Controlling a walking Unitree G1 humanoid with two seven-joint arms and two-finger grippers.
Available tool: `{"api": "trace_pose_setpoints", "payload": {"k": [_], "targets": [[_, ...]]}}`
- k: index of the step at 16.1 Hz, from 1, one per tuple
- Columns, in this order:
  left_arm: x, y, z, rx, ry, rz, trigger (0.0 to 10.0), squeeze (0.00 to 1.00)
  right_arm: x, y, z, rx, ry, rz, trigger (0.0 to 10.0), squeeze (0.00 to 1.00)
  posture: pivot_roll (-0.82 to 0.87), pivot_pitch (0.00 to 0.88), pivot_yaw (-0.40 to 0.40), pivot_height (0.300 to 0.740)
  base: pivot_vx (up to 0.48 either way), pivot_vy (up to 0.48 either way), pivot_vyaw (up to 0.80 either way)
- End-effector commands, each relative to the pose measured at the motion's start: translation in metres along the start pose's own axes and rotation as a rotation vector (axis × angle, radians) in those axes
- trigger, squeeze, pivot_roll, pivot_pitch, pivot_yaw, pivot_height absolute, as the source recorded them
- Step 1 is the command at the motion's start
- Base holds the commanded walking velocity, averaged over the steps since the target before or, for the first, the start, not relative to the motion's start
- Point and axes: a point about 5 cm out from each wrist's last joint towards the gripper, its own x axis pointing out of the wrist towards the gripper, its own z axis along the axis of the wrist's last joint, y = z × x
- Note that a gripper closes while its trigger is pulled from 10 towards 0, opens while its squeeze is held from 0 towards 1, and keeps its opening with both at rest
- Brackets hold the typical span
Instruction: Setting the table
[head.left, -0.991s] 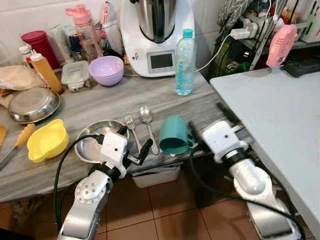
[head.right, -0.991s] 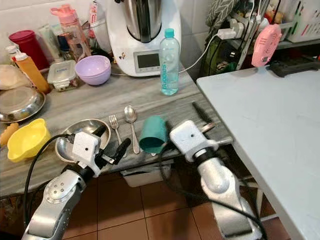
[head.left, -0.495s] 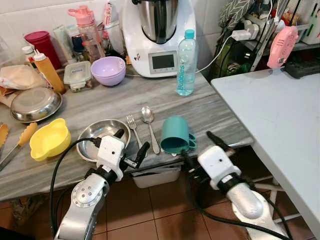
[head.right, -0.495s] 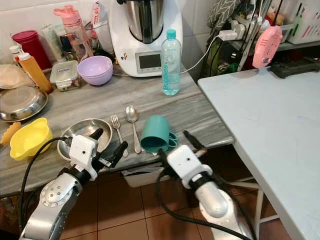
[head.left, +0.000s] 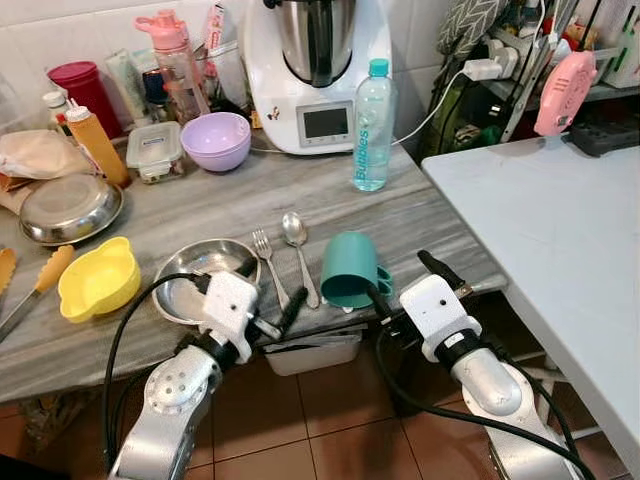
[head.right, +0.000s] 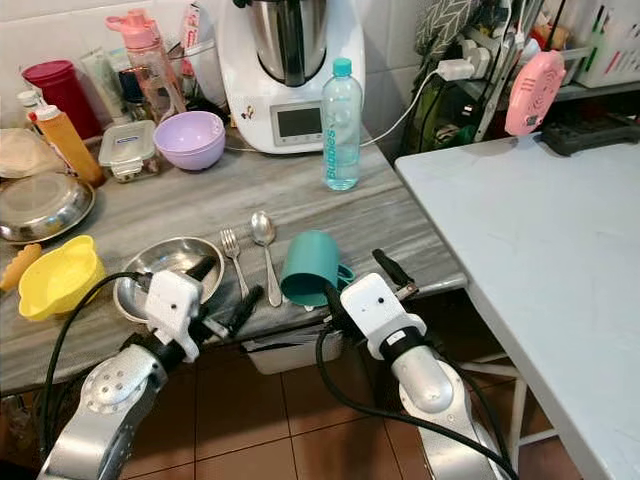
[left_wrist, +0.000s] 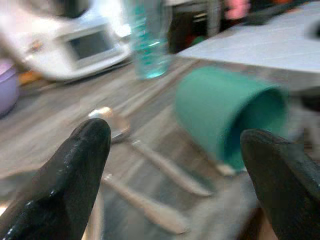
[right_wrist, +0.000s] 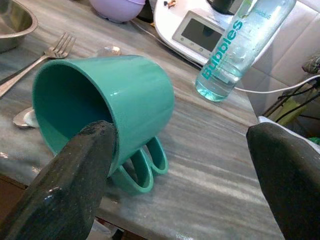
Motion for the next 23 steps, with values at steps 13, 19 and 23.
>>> {"api": "trace_pose_setpoints", "payload": {"k": [13, 19, 23], "targets": [[0.024, -0.022, -0.006, -0.031, -0.002, -0.117, 10.0, 0.00, -0.036, -0.024, 0.003, -0.079, 0.034, -0.184, 10.0, 0.00, -0.19, 0.062, 0.091, 0.740, 0.000, 0.000, 0.00], [0.039, -0.014, -0.014, -0.032, 0.017, -0.012, 10.0, 0.00, -0.041, -0.026, 0.008, -0.092, 0.038, -0.208, 10.0, 0.00, -0.21, 0.068, 0.091, 0.740, 0.000, 0.000, 0.00], [0.042, -0.013, -0.021, -0.018, 0.031, 0.046, 10.0, 0.00, -0.038, -0.027, 0.010, -0.092, 0.032, -0.208, 10.0, 0.00, -0.21, 0.065, 0.086, 0.740, 0.000, 0.000, 0.00]]}}
